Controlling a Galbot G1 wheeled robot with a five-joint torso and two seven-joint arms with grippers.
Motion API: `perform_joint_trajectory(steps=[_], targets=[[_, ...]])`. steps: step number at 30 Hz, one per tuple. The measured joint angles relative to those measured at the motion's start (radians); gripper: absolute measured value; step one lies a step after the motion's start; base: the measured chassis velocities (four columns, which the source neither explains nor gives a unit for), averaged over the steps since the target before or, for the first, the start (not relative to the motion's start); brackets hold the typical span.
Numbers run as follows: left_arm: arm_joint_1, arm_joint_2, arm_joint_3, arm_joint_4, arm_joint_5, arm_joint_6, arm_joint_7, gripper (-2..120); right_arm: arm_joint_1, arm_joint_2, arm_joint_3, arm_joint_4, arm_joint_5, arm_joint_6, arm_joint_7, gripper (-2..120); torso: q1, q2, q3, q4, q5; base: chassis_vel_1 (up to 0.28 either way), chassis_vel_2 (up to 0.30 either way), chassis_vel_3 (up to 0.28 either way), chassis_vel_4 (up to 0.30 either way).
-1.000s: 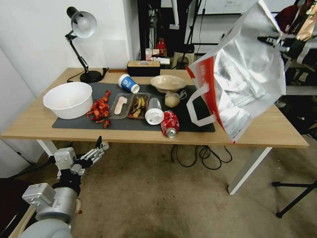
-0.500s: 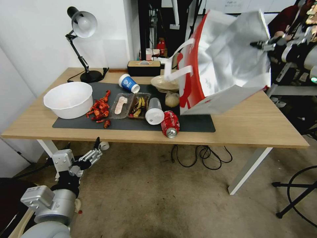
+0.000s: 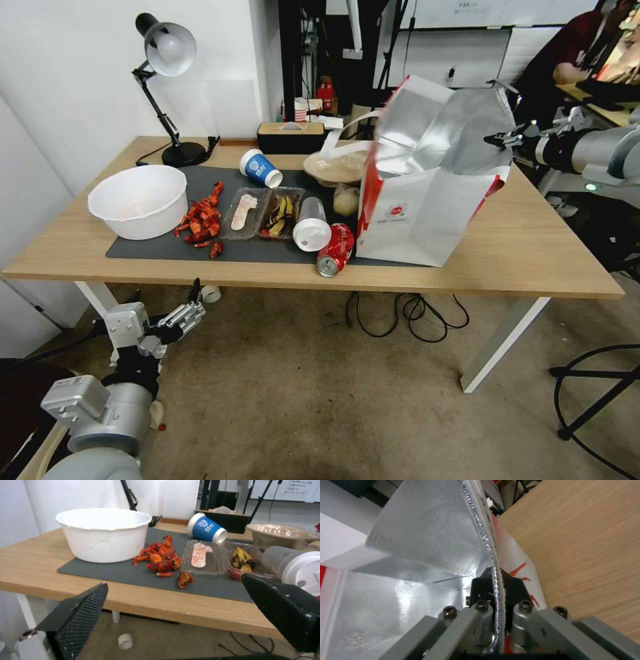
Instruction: Pick up the food delivery bag from the floor and place it on the table.
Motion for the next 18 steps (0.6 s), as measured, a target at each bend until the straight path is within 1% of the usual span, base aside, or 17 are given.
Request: perform_joint_trajectory(steps=[14, 18], targets=[[-0.008, 0.005, 0.002, 0.000, -0.005, 0.003, -0.005, 100, 0.021, -0.061, -0.019, -0.022, 0.001, -0.054, 0.007, 0, 0.000, 0.000, 0.000, 0.0000, 0.0001, 0.000, 0.000, 0.000, 0.000], [-0.006, 0.006, 0.004, 0.000, -0.006, 0.004, -0.006, 100, 0.039, -0.115, -0.024, -0.033, 0.049, -0.093, 0.009, 0, 0.000, 0.000, 0.000, -0.0003, 0.0000, 0.000, 0.000, 0.000, 0.000]])
